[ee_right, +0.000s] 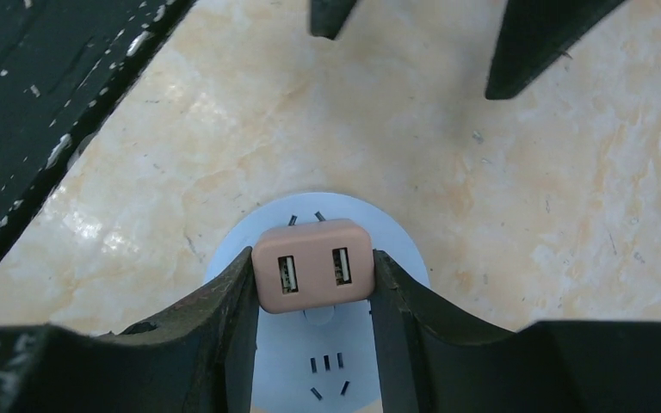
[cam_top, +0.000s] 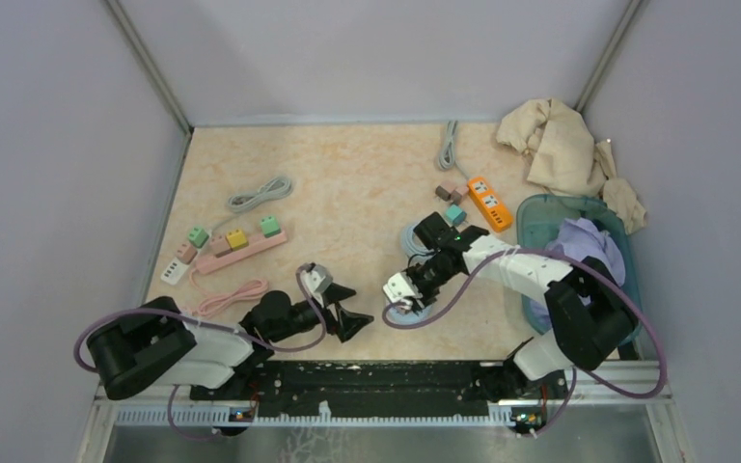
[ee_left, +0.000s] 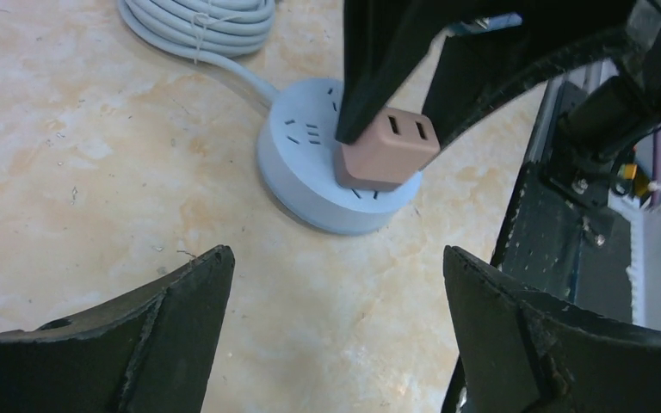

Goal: Pull the plug off the socket
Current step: Remove the plug from the socket.

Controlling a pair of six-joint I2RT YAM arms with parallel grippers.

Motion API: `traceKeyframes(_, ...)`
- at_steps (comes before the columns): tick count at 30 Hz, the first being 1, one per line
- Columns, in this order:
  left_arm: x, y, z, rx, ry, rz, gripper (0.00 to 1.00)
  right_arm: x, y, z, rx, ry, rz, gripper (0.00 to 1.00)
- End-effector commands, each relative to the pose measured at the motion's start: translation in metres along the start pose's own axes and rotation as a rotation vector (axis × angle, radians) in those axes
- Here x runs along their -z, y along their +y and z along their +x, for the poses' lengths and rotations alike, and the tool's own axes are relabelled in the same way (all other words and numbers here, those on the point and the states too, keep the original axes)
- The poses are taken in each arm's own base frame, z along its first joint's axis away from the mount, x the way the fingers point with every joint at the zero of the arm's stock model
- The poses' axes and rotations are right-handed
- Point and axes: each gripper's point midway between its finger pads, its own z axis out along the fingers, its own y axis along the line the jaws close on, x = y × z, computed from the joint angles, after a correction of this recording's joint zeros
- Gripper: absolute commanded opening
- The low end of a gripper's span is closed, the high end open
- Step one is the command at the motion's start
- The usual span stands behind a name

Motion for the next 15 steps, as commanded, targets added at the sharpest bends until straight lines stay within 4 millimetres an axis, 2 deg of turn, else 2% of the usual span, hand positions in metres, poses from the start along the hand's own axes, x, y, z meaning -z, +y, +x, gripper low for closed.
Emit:
traceKeyframes(1, -0.009, -0.008, -0.037, 0.174, -0.153, 0.004, 0.95, 0.002, 0.031, -0.007, 0.226, -0.055, -0.149, 0.06)
traceKeyframes(5, -0.025, -0.010, -0.021, 0.386, -0.022, -0.022, 0.91, 0.002, 0.047, -0.011, 0.275, -0.102, -0.242, 0.05)
traceKeyframes(10, -0.025, -0.012, -0.007, 0.584, 0.034, -0.054, 0.85, 0.003, 0.042, -0.006, 0.316, -0.064, -0.206, 0.05)
traceKeyframes(13, -0.030, -0.010, 0.001, 0.637, 0.079, -0.084, 0.76, 0.003, 0.044, -0.004, 0.316, -0.059, -0.210, 0.05)
traceKeyframes(15, -0.037, -0.009, 0.005, 0.604, 0.119, -0.092, 0.73, 0.002, 0.047, -0.002, 0.320, -0.059, -0.225, 0.05)
